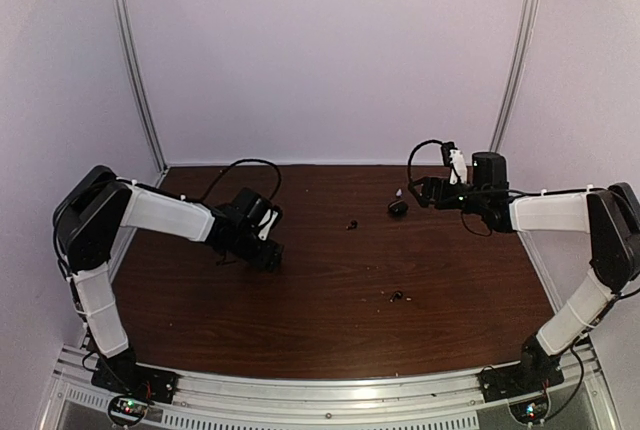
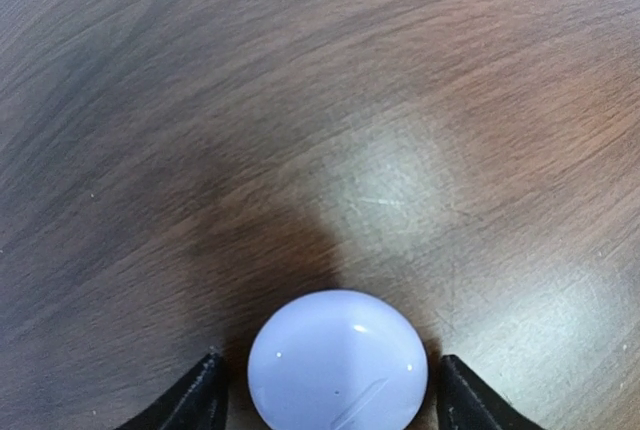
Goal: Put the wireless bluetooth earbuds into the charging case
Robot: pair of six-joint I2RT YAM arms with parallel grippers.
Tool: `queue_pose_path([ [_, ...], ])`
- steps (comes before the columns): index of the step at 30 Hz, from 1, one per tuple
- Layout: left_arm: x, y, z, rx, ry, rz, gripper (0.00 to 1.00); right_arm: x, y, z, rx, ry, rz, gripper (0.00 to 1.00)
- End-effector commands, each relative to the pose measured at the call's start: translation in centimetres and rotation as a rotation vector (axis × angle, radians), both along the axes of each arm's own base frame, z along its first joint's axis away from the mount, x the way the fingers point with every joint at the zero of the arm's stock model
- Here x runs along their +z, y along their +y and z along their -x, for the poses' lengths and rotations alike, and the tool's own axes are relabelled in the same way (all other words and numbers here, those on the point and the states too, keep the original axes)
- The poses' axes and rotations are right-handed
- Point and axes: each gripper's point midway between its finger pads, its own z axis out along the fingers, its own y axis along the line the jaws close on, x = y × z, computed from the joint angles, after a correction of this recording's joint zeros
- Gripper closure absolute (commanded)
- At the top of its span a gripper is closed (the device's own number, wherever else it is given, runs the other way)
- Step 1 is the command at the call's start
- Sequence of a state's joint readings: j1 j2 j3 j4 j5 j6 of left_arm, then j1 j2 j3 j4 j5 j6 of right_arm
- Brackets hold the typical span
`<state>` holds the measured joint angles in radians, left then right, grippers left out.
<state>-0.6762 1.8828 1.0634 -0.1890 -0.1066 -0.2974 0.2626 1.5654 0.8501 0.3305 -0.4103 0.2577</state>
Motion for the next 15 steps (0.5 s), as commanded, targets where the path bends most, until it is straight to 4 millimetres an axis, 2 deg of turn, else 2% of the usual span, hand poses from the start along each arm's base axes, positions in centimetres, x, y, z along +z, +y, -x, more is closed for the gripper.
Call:
queue_pose_path([
  [1,0.2,-0.5,-0.8,-0.008,-0.023,-0.011,0.31,0.4,0.8,-0.1,0.030,-0.010,-0.009,0.00],
  [4,0.5,-1.0,-0.9,-0.023,-0.029,0.008,0.39,0.6,0.8,0.1,0.036,-0.012,-0.004,0.00],
  [7,1.3,-1.7,-1.2,-0.042,-0.036,0.030,0.42,0.8,1.1,0.6,0.053,-0.020,-0.010,0.00],
  [15,5.2,-3.7,-1.6,-0.094,-0.074,0.133,0.46,0.4,3.9,2.2,0.133,-0.020,-0.030,0.00],
])
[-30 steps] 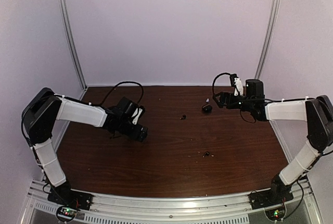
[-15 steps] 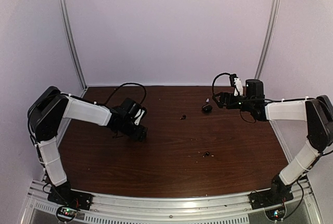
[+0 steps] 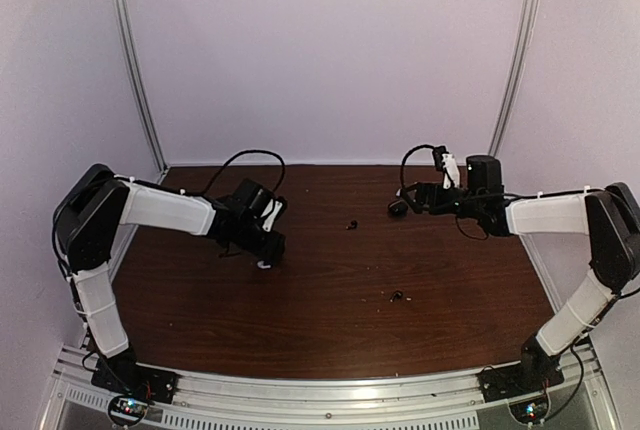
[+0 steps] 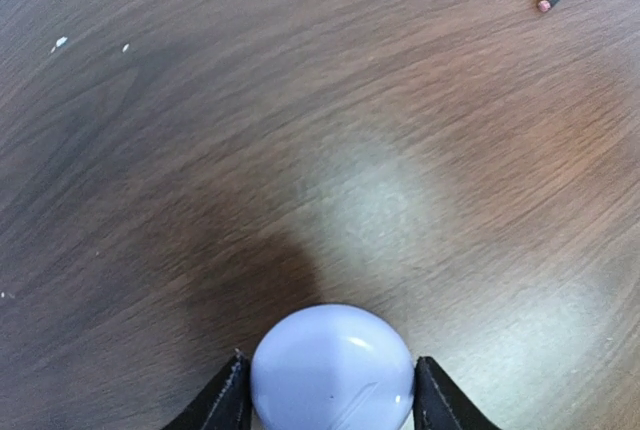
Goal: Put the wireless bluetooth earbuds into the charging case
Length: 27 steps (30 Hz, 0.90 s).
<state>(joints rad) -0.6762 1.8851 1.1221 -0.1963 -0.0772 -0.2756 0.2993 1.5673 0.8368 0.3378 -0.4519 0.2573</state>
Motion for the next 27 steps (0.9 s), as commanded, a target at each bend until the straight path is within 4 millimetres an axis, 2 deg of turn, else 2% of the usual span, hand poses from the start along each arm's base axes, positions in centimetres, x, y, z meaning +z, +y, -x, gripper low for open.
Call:
queue_pose_path([
  [1,4.0,-2.9,-0.2,-0.085,-0.041,0.128,0.47,0.8,2.2,1.2,0.068,-0.034,-0.017,0.00],
  [5,6.9,-5.1,1.1,-0.191,-0.043,0.264,0.48,1.1,4.1,2.4,0.125,-0.057,-0.006,0.00],
  [10,10.8,-6.5,3.4,-0.356,-0.080,0.372,0.50,1.8,6.9,5.0,0.224,-0.123,0.019,0.00],
  [12,12.7,-6.5,4.4,-0.415,-0.138,0.404,0.52,2.2,7.7,5.8,0.247,-0.139,0.021,0.01],
  [18,16.8,-6.3,7.4,-0.510,-0.391,0.406,0.56,3.9,9.0,7.7,0.319,-0.118,-0.073,0.01],
  [22,17.7,-7.3,9.7,-0.592,-0.580,0.275,0.58,5.4,9.9,9.0,0.372,-0.090,-0.149,0.02],
  [27,18.6,-8.3,11.0,-0.638,-0.711,0.174,0.61,5.9,11.3,11.1,0.466,-0.027,-0.203,0.03],
])
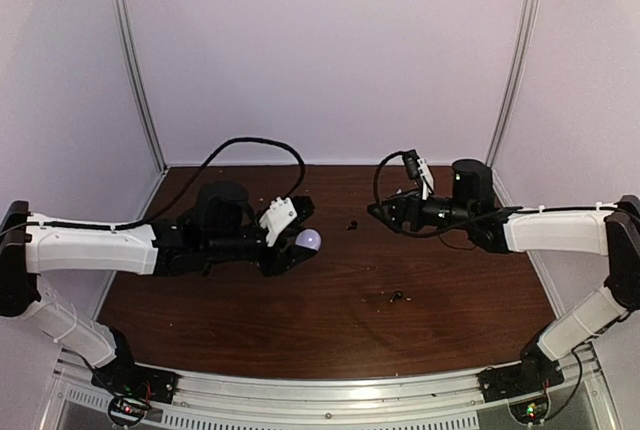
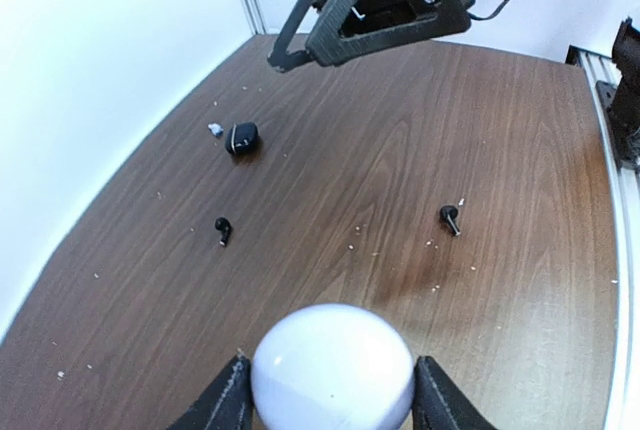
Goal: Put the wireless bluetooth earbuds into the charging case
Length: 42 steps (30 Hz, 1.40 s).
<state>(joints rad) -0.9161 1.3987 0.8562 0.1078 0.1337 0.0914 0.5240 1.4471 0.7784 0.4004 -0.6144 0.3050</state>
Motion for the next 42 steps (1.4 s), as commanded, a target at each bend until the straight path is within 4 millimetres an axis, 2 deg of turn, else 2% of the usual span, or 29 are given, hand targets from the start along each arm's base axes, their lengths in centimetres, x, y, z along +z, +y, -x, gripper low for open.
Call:
queue_pose_path([
  [1,3.1,-0.2,-0.6,0.022,-0.281,-0.022,0.61,1.5,1.7,2.6,0.122,0.047,-0.061,0.04],
  [7,3.9,-0.9,2.3,-0.118,-0.399,-0.029,0.60,1.3,3.1,5.1,0.252,0.109,-0.040,0.08],
  [12,4.1,-0.9,3.8,-0.187,-0.471,-0.057,0.60,1.6,4.6,7.7,0.362,0.166,-0.056,0.13],
  [19,3.2,-1.8,5.5,-0.251,-0.535,-0.123,0.61,2.2,6.1,10.0,0.470,0.250,-0.088,0.23],
  [35,1.0,-3.0,6.8,-0.343,-0.547,-0.213,0.65,1.0,9.6,13.6,0.613,0.327,-0.039,0.42],
  [42,0.6,-3.4,7.1,-0.358,-0.555,-0.229,0.65,-0.7,10.8,14.3,0.640,0.375,0.007,0.47],
])
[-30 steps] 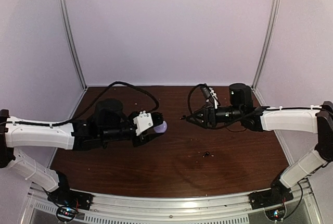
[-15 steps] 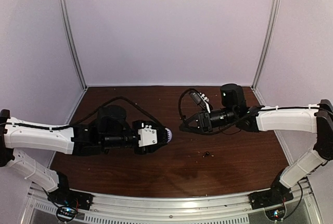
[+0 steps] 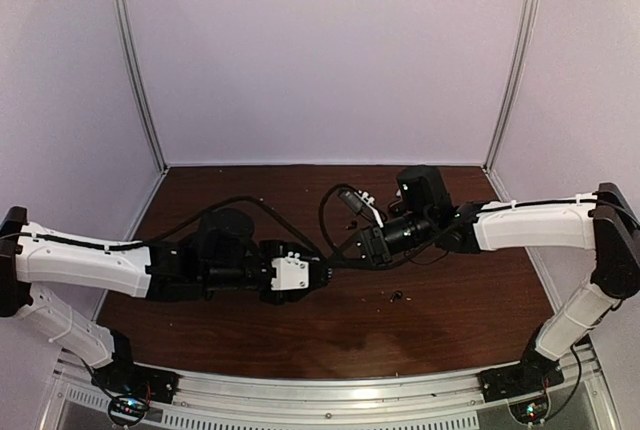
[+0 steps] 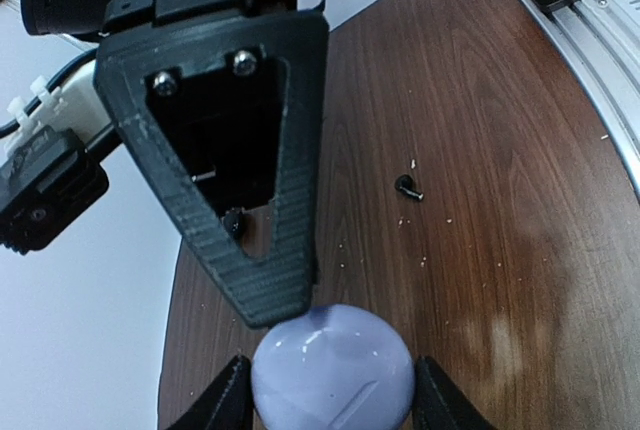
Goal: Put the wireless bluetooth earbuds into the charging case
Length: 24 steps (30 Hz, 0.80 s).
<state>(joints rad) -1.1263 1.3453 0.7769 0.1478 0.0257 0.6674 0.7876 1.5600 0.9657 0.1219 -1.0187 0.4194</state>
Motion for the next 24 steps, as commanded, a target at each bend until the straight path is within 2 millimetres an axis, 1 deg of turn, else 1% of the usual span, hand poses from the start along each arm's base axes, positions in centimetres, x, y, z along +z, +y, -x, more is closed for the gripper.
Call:
queue_pose_path([
  [1,1.3,-1.0,0.1,-0.021,-0.035,0.016,0.65,-0.6,0.9,0.6,0.038,0.010,0.021,0.48],
  [4,1.0,-1.1,0.2,-0.022,-0.037,0.006,0.65,-0.8,1.1,0.6,0.045,0.016,0.025,0.49],
  [7,1.0,-1.2,0.2,-0.025,-0.042,0.002,0.65,-0.9,1.5,0.8,0.053,0.020,0.027,0.52],
  [12,0.5,-1.4,0.1,-0.026,-0.038,-0.015,0.65,-1.3,1.7,1.0,0.057,0.029,0.034,0.64],
  [13,0.4,-1.2,-0.4,0.002,-0.049,-0.023,0.65,-1.4,1.7,1.0,0.058,0.031,0.036,0.67],
  [17,0.2,-1.2,-0.9,0.030,-0.060,-0.038,0.65,-1.6,1.7,0.9,0.059,0.038,0.040,0.73],
  [19,0.3,-1.2,-1.2,0.052,-0.063,-0.036,0.64,-1.7,1.8,0.9,0.058,0.039,0.042,0.76],
  [22,1.0,-1.0,-1.7,0.086,-0.071,-0.002,0.61,-1.8,1.7,1.0,0.060,0.042,0.045,0.80],
  [24,1.6,-0.8,-1.9,0.108,-0.076,0.027,0.54,-1.6,1.7,0.9,0.058,0.036,0.042,0.83],
])
